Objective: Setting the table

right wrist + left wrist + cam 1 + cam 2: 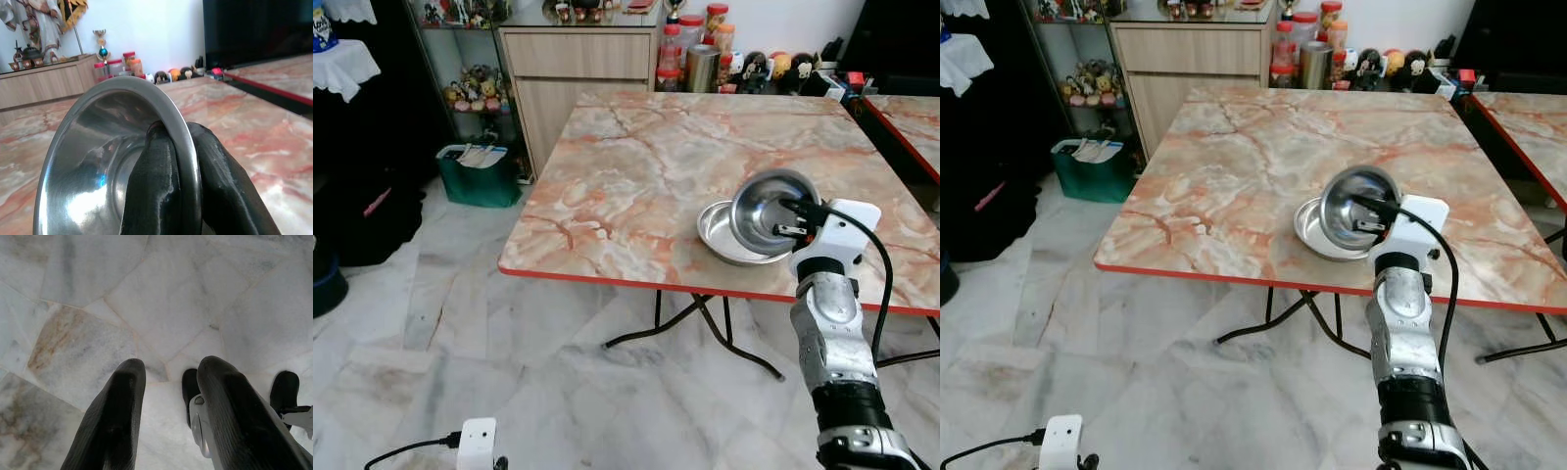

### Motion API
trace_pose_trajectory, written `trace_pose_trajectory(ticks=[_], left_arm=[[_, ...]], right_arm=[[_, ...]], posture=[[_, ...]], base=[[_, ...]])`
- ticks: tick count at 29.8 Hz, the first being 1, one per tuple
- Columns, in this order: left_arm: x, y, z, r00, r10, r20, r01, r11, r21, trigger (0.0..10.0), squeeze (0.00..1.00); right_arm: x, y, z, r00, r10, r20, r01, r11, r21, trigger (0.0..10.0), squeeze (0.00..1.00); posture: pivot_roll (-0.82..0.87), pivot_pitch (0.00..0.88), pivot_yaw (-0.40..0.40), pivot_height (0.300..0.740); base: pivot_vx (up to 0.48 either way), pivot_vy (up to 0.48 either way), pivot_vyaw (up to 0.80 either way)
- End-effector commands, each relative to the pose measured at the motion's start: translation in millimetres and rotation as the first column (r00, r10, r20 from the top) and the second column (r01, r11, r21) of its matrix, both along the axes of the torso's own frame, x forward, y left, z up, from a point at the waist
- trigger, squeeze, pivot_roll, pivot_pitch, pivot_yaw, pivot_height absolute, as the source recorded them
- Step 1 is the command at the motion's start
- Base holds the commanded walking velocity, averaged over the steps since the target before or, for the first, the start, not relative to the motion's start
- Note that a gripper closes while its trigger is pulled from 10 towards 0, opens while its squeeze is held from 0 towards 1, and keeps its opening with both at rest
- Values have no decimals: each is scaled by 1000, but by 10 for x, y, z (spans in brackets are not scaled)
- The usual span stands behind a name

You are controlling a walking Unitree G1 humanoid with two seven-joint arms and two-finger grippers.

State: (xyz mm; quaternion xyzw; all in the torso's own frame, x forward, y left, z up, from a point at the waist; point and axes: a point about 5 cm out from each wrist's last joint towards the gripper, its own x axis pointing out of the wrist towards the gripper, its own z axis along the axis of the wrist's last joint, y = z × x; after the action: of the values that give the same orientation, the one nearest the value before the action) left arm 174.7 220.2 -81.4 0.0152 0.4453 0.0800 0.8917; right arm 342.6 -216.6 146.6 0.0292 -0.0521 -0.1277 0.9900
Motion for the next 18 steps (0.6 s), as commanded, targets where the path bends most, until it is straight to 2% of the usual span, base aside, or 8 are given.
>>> trace_pose_trajectory(ticks=[1,3,8,18], left_arm=[[-14,23,-4,1000,3,-9,-3,1000,0,10000,0],[-21,27,-6,1000,3,-11,-3,1000,1,10000,0],[-27,32,-8,1000,2,-13,-2,1000,3,10000,0],[-58,28,-24,1000,11,-23,-11,1000,0,10000,0]], right_arm=[[24,77,33,1000,26,17,-26,1000,15,10000,0],[17,108,28,999,31,16,-31,999,-7,10000,0],[24,140,1,1000,30,0,-30,1000,7,10000,0],[45,257,3,995,102,-11,-102,994,-44,10000,0]], posture=[[-7,0,11,740],[-7,0,11,740],[-5,0,13,740],[-1,0,4,740]], base=[[247,0,0],[249,0,0],[249,0,0],[248,0,0]])
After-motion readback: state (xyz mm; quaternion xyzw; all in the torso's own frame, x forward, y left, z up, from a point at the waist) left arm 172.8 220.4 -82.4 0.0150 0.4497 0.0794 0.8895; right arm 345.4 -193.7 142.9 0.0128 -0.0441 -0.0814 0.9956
